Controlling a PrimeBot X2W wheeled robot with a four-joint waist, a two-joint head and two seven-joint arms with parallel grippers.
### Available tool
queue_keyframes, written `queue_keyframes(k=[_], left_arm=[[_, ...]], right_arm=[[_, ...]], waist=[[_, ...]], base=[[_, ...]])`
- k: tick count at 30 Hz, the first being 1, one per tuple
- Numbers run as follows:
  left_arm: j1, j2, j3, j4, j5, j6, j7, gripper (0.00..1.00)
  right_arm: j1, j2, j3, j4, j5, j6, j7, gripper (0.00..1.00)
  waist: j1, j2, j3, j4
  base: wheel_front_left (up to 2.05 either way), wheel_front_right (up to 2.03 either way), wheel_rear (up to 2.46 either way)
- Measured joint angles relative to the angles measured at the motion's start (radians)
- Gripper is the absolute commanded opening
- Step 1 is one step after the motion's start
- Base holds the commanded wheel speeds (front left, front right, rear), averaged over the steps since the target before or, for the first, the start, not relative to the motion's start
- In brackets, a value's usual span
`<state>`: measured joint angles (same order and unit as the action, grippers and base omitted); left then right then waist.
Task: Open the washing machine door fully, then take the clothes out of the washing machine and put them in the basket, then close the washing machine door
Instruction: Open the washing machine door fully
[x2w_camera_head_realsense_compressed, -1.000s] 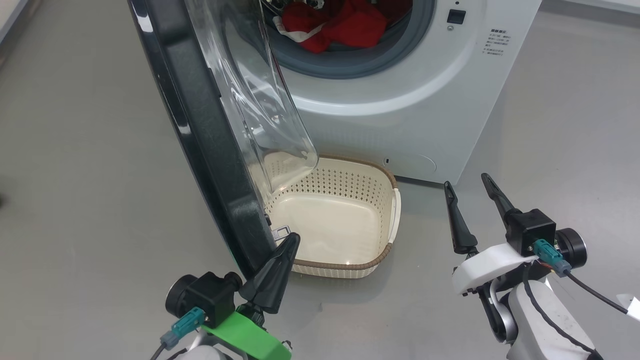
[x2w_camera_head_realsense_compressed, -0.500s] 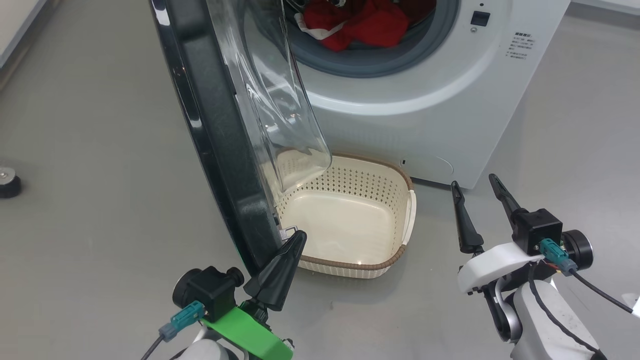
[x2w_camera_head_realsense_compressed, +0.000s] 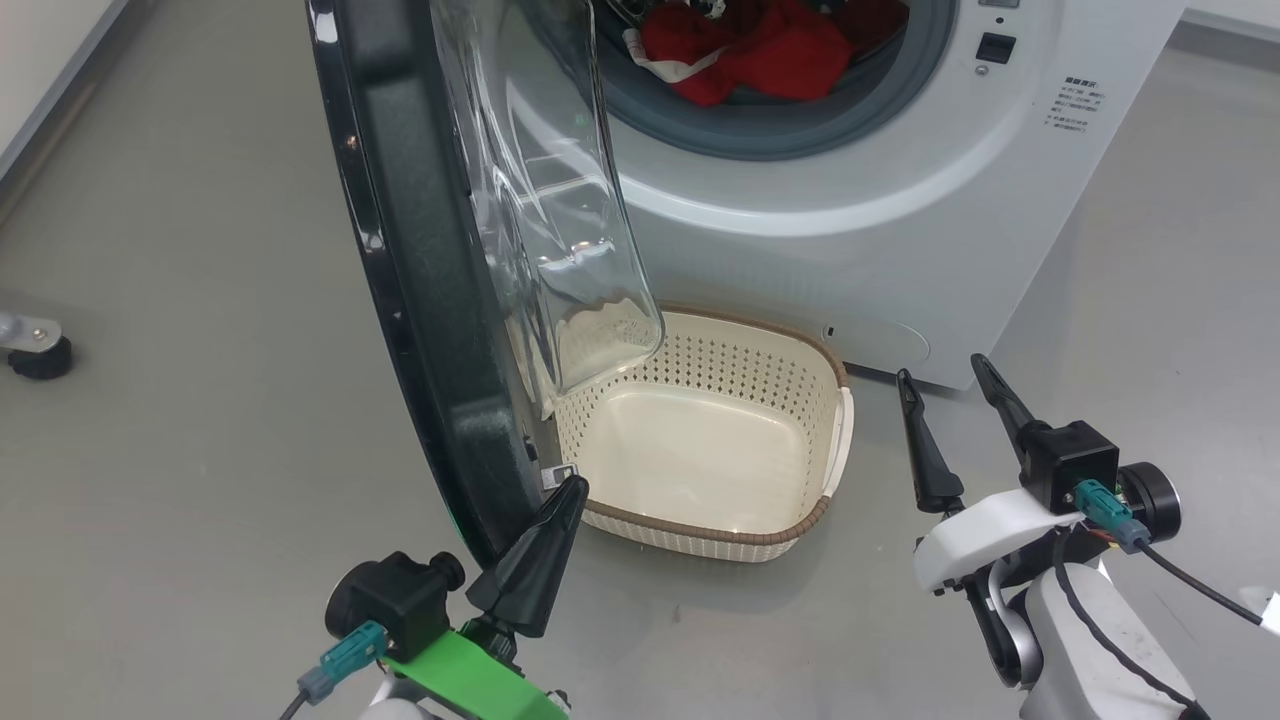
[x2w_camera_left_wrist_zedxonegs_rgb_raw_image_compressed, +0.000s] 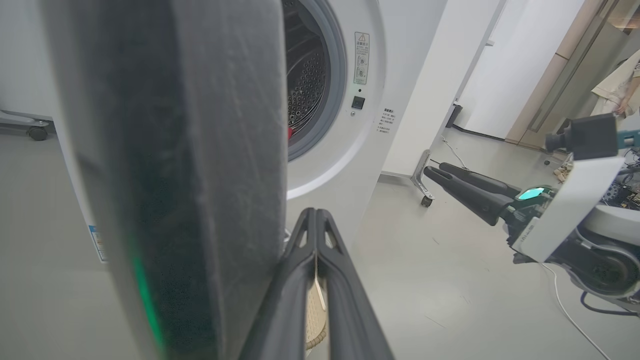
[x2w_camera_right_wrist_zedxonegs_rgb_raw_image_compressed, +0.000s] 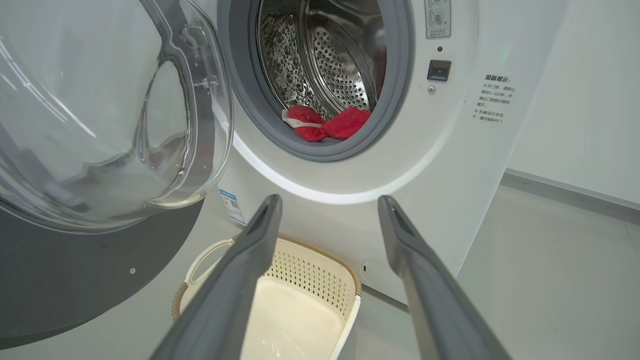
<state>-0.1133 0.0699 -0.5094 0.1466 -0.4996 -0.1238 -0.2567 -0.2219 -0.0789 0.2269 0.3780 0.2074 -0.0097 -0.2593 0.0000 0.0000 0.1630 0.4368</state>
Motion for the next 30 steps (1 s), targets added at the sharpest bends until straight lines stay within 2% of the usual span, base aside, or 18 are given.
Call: queue_keyframes(k=[8,16,22,30], left_arm=[[0.013,-0.002,0.030,-0.002,0.022,0.006,0.000,0.00],[0.017,-0.008,0.094,-0.002,0.028,0.033,0.000,0.00],[0.033,0.011,0.183,0.004,0.038,0.070,0.000,0.00],[0.046,0.043,0.312,0.041,0.030,0.123,0.000,0.00]], right_arm=[[0.008,0.001,-0.027,0.000,0.000,0.001,0.000,1.00],[0.022,0.002,-0.031,0.006,0.000,0.008,0.000,1.00],[0.022,0.008,-0.019,0.013,-0.009,0.019,0.000,1.00],[0.022,0.013,-0.014,0.023,-0.009,0.029,0.000,1.00]], waist=[[0.0000,0.0000,-0.005,0.029],[0.0000,0.0000,-0.013,0.079],[0.0000,0.0000,-0.025,0.105],[0.0000,0.0000,-0.030,0.095]], base=[[0.00,0.00,0.00],[0.00,0.00,0.00],[0.00,0.00,0.00],[0.00,0.00,0.00]])
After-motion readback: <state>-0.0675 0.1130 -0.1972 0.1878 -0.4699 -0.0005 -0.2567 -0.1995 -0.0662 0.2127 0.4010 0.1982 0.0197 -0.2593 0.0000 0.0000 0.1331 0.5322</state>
